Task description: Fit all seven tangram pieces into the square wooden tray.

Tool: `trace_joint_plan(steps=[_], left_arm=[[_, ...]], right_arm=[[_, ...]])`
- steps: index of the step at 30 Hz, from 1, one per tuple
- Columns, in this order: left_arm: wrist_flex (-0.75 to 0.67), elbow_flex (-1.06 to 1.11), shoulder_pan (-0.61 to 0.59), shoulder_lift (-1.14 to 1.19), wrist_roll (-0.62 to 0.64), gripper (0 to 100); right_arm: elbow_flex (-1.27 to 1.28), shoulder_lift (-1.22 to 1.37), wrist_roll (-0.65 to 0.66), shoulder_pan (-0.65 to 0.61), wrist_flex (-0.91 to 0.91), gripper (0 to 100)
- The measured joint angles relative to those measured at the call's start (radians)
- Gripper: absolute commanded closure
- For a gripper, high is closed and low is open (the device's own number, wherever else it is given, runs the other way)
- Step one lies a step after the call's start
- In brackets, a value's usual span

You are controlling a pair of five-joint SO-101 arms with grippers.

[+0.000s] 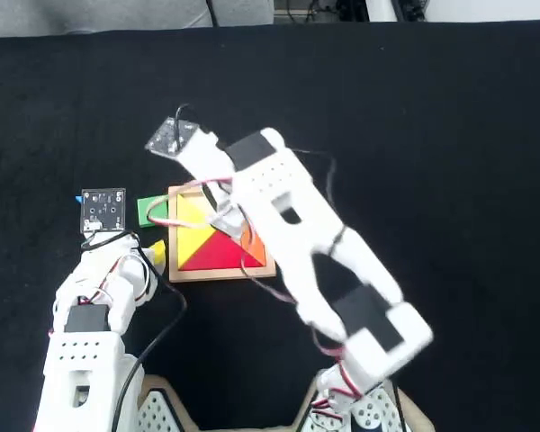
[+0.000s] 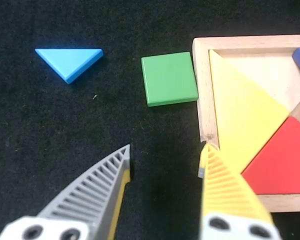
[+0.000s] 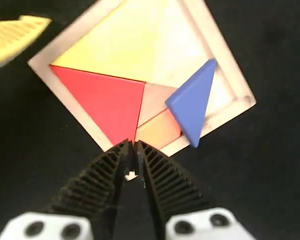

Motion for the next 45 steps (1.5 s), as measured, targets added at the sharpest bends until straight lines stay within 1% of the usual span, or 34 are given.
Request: trace_joint_plan(steps=[5, 8, 10, 13, 15, 24, 34, 45], left_arm=[[0.0, 0.0, 0.0, 0.0, 0.0, 78], [0.0, 0.0, 0.0, 0.0, 0.0, 78], [0.0, 0.0, 0.0, 0.0, 0.0, 78], [0.0, 0.0, 0.0, 0.0, 0.0, 78], [0.0, 0.0, 0.0, 0.0, 0.0, 78], [0.0, 0.0, 0.0, 0.0, 0.0, 78], [0.0, 0.0, 0.0, 0.0, 0.0, 78], [0.0, 0.0, 0.0, 0.0, 0.0, 78]], right_arm=[[0.322, -0.196, 0.126, 0.015, -0.276, 85.0], [0.471, -0.245, 0.209, 0.077, -0.425, 82.6], [0.506, -0.25, 0.236, 0.092, -0.459, 80.2], [0.516, -0.25, 0.249, 0.092, -0.474, 74.3], [0.516, -0.238, 0.249, 0.092, -0.483, 72.8], [0.511, -0.098, 0.258, 0.078, -0.5, 72.8], [0.376, -0.008, 0.25, 0.068, -0.5, 72.9], [0.282, 0.109, 0.227, 0.068, -0.5, 72.9]])
